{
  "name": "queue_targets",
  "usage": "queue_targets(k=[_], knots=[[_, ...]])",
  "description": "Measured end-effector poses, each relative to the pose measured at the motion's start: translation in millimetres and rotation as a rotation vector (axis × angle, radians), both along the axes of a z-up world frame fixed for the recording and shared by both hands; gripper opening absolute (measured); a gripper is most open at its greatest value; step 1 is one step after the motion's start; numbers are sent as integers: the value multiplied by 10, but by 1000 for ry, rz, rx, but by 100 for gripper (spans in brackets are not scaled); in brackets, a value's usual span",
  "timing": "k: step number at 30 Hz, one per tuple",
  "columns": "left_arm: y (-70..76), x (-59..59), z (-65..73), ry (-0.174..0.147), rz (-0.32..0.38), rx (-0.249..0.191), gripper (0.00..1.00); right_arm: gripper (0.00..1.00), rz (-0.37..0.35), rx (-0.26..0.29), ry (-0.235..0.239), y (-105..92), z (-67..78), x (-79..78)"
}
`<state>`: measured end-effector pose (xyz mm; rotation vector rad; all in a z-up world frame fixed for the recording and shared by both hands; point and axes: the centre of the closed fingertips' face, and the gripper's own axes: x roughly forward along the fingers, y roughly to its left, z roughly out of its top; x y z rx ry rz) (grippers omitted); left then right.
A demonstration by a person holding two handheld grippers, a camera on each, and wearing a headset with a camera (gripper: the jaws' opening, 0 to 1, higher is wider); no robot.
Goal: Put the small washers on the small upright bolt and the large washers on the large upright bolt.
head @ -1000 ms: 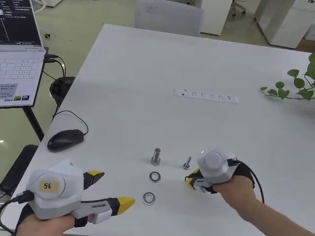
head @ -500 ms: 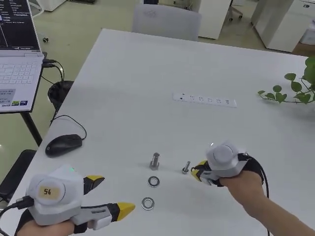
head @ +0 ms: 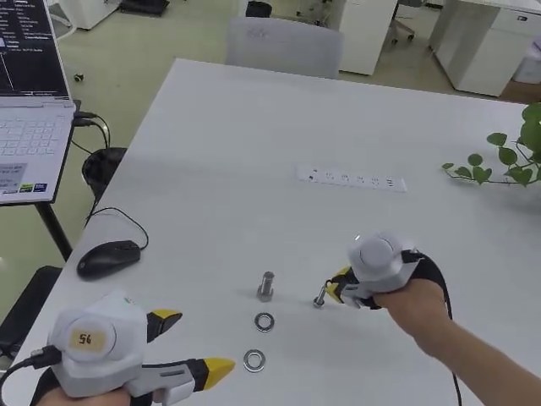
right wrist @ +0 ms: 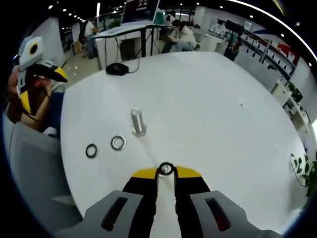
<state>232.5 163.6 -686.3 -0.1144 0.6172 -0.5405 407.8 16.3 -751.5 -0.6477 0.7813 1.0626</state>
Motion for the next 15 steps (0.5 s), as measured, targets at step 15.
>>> queue_targets(k=[15], knots=[[82,-27,-29,7,25,-4,67,14,9,-37,19,6,-100,-3]])
